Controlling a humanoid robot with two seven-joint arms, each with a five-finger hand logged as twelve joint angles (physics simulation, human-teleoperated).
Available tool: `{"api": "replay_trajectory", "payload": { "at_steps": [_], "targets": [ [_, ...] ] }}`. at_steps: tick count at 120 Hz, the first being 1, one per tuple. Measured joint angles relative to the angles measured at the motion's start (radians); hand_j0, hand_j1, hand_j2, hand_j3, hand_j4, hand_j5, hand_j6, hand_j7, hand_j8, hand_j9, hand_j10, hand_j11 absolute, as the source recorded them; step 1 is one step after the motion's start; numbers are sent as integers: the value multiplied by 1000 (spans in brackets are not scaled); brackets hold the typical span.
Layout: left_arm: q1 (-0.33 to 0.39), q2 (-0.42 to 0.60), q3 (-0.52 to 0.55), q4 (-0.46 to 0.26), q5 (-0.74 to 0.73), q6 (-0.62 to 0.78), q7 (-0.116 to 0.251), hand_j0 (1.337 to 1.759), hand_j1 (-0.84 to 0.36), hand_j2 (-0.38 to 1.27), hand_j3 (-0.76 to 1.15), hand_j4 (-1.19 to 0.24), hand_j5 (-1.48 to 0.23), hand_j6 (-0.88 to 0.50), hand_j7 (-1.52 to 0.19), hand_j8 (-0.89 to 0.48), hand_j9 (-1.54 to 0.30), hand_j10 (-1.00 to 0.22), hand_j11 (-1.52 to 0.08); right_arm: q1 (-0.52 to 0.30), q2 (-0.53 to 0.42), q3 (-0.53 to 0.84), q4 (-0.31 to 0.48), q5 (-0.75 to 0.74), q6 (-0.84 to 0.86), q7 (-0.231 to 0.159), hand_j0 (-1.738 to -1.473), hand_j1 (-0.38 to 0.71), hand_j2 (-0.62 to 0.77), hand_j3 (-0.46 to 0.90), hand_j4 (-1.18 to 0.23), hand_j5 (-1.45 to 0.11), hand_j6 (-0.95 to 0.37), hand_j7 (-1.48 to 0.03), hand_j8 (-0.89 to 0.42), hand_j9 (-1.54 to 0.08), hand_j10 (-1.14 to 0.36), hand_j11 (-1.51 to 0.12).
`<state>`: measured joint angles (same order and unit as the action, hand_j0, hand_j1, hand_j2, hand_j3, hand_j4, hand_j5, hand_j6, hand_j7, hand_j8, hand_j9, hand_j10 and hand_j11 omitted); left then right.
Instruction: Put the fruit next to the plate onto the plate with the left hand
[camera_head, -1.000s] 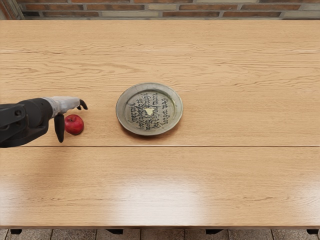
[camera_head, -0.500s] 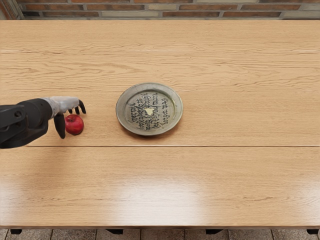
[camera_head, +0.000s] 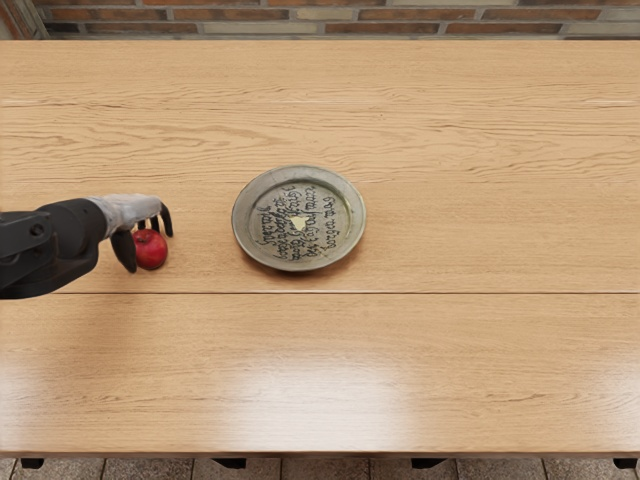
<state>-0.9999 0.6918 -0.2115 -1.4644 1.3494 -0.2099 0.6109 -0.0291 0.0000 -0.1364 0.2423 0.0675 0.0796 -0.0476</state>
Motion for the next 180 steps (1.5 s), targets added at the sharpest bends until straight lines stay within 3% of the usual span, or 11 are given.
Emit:
{"api": "replay_trajectory", "payload": {
  "at_steps": [34, 64, 77, 92, 115, 131, 150, 180],
  "targets": [
    [1, 0, 1, -3, 1, -1, 0, 1657, -263, 169, 0, -539, -693, -464, -697, -510, -697, -537, -696, 0, 0, 1, 0, 0, 0, 0, -1658, -333, -3, 0, -13, -17, -13, -17, -13, -17, -13, -17],
    [3, 0, 11, -4, 7, 1, 1, 1648, -253, 96, 0, -528, -825, -386, -851, -412, -855, -622, -850, 0, 0, 1, 0, 0, 0, 0, -1658, -333, -3, 0, -13, -17, -13, -17, -13, -17, -13, -17],
    [3, 0, 16, -3, 7, 2, 1, 1649, -298, 231, 0, -511, -862, -361, -886, -386, -896, -654, -891, 0, 0, 1, 0, 0, 0, 0, -1658, -333, -3, 0, -13, -17, -13, -17, -13, -17, -13, -17],
    [3, 2, 19, -3, 5, 2, 1, 1648, -239, 121, 0, -520, -918, -363, -937, -401, -948, -692, -944, 0, 0, 1, 0, 0, 0, 0, -1658, -333, -3, 0, -13, -17, -13, -17, -13, -17, -13, -17],
    [-1, 4, 18, -3, -2, -3, 1, 1645, -215, 92, 0, -484, -1047, -314, -1038, -385, -1044, -752, -1042, 0, 0, 1, 0, 0, 0, 0, -1658, -333, -3, 0, -13, -17, -13, -17, -13, -17, -13, -17],
    [-14, 10, 11, -3, -10, -6, 1, 1647, -316, 274, 0, -434, -1091, -260, -1061, -329, -1066, -779, -1064, 1, 0, 1, 0, 0, 0, 0, -1658, -333, -3, 0, -13, -17, -13, -17, -13, -17, -13, -17],
    [-14, 11, -53, -3, -37, -8, 1, 1647, -361, 401, 0, -446, -1112, -256, -1082, -291, -1082, -781, -1080, 1, 0, 1, -1, 0, 0, 0, -1658, -333, -3, 0, -13, -17, -13, -17, -13, -17, -13, -17],
    [-30, 10, -212, -3, -190, -13, 0, 1647, -345, 356, 0, -445, -1119, -258, -1090, -289, -1089, -780, -1091, 2, 0, 1, 0, 0, 0, 0, -1658, -333, -3, 0, -13, -17, -13, -17, -13, -17, -13, -17]
  ]
}}
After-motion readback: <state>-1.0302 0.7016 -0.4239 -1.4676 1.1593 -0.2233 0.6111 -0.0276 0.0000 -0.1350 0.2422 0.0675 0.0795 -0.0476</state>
